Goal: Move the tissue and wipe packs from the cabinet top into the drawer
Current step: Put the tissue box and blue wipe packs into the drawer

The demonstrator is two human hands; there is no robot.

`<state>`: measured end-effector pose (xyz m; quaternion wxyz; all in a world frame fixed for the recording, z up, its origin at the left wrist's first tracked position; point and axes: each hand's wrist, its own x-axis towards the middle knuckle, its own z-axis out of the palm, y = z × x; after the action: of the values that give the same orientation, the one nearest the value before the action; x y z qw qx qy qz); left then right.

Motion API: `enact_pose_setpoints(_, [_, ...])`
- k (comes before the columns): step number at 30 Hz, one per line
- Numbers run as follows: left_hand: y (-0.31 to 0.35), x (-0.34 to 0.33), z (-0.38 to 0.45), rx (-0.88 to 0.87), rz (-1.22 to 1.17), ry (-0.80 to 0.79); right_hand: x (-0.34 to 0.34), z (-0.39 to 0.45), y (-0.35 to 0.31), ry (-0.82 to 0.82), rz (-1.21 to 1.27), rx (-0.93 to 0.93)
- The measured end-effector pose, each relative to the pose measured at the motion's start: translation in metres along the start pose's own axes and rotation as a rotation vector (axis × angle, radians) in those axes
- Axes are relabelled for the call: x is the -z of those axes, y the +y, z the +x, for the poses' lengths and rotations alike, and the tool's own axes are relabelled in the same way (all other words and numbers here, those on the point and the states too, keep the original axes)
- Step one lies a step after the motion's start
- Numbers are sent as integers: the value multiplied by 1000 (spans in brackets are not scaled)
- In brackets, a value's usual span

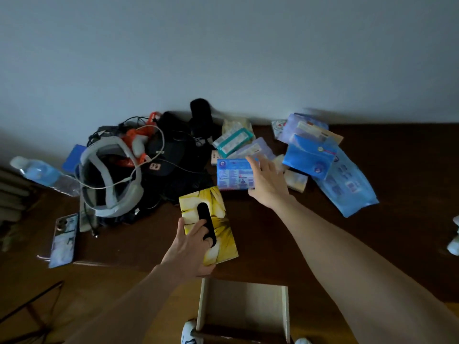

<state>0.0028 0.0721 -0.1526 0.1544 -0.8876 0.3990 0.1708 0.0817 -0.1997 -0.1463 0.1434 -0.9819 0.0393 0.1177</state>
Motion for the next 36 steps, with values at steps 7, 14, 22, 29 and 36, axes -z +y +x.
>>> enact_pose_setpoints(7, [-12,-28,11,-67,-149,-59,-34,47,-56,-23,-368,-37])
enact_pose_setpoints(14, [-13,-28,11,12,-346,-82,-43,-12,-61,203,-130,-210])
enact_pose_setpoints(22, [37,0,8,397,-391,-95,-42,-149,-25,270,239,-425])
enact_pose_setpoints(29, [68,-30,-51,255,-241,99,-84,-253,6,168,320,-496])
enact_pose_setpoints(36, [104,-51,-141,164,-273,141,-127,-309,-9,35,362,-467])
